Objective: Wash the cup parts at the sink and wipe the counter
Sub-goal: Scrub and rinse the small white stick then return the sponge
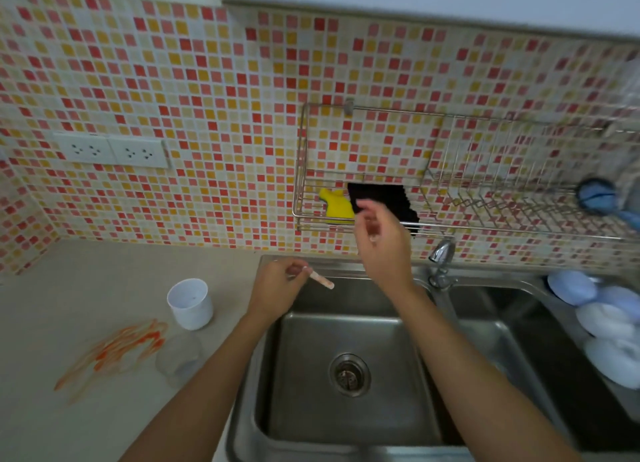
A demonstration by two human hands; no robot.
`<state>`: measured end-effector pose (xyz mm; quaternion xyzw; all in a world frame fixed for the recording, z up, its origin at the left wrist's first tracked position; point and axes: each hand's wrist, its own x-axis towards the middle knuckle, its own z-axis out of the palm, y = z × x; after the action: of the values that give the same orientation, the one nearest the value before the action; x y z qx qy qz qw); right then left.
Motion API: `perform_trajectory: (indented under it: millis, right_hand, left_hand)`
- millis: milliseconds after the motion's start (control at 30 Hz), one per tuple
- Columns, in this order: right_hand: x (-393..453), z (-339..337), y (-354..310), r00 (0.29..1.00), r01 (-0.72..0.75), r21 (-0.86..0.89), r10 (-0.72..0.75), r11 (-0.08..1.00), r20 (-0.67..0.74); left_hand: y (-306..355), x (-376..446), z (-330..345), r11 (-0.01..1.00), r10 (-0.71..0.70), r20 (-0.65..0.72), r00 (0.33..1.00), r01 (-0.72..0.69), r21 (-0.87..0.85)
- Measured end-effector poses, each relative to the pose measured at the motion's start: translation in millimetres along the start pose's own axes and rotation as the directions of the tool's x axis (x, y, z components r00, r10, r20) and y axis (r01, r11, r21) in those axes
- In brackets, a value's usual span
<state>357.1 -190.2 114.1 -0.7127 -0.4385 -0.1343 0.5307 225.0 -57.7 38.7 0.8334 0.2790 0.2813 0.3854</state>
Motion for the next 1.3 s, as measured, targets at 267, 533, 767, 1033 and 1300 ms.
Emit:
perform_trajectory:
  millis: [267,533,767,1033,1300]
  right_hand:
    - [91.9,42.7,32.3,0.877,-0.127,-0.264,0.233,0.956,0.419]
    - [104.8,70.6,47.8,0.748,-0.19,-0.442,0.421,0.877,0.513]
    - [91.0,54.7,29.4,0.96,-0.195,-0.161,0.222,0.968,0.171]
    - [-61.9,-7.4,35.0,0.991,-0.113,0.013,0.114,0.994,-0.067]
    - [-88.2,-13.3,101.3,0.963,-0.195,-0.307,0.242,0.932,0.122]
  left_hand:
    - [13.1,-2.1,0.5,1.0,0.005,-0.024,1.0,-0.005,0.006]
    - [12.9,2.0,0.6,0.999,-0.033,-0.043,0.999,0.033,0.002]
    - [8.3,2.8,10.1,0.997,-0.071,-0.033,0.997,0.071,-0.004]
    - [5.9,1.0,47.8,0.995,-0.064,-0.004,0.998,0.064,-0.072]
    - [28.7,-5.1,97.7,0.995,-0.012,0.036,0.999,0.015,-0.096]
